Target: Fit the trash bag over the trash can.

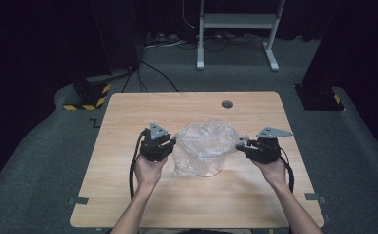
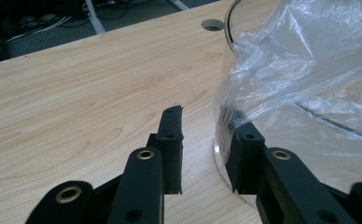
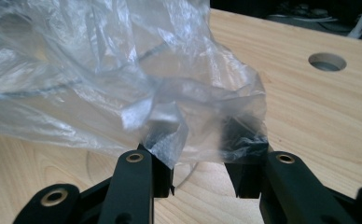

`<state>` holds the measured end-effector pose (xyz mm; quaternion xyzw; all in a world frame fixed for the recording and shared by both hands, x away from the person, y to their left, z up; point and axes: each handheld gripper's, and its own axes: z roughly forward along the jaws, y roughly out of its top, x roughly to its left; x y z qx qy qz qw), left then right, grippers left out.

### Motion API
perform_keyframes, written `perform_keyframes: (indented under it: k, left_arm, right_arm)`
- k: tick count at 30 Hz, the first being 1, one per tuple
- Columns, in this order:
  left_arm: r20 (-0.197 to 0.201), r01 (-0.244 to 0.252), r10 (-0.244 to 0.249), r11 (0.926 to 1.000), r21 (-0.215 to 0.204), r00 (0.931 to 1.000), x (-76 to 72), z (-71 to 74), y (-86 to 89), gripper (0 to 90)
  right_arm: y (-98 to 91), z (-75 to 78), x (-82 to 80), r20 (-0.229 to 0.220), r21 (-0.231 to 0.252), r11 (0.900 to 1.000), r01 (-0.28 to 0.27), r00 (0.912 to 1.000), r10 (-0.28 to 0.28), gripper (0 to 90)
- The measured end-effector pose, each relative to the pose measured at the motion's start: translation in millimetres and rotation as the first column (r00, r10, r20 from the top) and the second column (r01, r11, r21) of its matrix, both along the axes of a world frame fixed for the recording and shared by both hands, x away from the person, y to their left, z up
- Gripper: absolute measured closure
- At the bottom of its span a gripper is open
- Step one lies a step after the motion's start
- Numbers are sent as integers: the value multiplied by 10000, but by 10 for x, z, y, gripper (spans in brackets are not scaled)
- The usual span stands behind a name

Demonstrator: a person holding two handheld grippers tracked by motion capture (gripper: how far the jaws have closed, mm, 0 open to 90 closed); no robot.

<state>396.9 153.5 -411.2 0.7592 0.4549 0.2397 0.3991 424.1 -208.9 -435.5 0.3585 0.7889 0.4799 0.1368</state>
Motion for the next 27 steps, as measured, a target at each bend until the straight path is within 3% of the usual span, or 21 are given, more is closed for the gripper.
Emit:
perform_keyframes:
  k: [4,8,16,20,24,27]
  left_arm:
    - [-68,-38,40,9998,208,10000,71,4,24,699]
    - [-15,-68,68,10000,-46,10000,138,50,33,699]
    - [86,-35,37,9995,-317,10000,210,137,46,700]
    - [-118,19,-25,9987,-519,9999,252,136,41,704]
    - [-278,129,-147,9978,-648,9995,281,147,28,733]
    - [-332,308,-331,9974,-651,9989,311,169,13,787]
  right_arm:
    - [4,-45,50,-48,102,9999,109,9999,-109,651]
    - [-4,-39,80,-84,283,9993,233,9997,-231,629]
    - [-87,110,-108,445,943,9955,-49,9990,7,615]
    - [-74,187,-180,544,1212,9916,-453,9978,389,619]
    - [-4,260,-246,671,1125,9876,-1093,9925,1022,670]
    - [57,334,-275,935,975,9883,-1169,9898,1078,770]
